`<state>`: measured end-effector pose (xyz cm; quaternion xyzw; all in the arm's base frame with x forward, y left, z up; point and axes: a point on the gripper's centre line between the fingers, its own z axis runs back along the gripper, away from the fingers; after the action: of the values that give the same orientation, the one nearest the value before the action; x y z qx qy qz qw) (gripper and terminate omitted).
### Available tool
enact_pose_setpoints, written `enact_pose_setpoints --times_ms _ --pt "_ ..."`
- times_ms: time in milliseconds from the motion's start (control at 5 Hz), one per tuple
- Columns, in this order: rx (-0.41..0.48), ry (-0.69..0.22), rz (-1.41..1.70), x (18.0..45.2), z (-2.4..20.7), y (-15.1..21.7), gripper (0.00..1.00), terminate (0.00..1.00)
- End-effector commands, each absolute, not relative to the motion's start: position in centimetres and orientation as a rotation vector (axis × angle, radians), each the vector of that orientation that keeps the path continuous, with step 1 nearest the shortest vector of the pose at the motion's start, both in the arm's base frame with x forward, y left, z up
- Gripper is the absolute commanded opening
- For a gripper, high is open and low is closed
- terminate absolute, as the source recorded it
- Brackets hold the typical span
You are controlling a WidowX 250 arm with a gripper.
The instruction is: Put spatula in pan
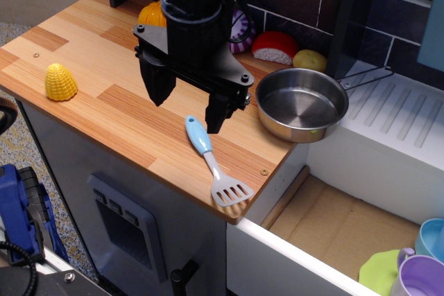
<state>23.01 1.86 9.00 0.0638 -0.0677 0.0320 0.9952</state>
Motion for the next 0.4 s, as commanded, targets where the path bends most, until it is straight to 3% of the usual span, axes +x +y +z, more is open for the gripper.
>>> enact_pose_setpoints --times_ms 0,200 --pt "0.128 -0.136 0.064 23.01 9.00 1.86 1.00 0.00" --pt "0.205 -0.128 0.212 23.89 8.39 1.73 1.00 0.00"
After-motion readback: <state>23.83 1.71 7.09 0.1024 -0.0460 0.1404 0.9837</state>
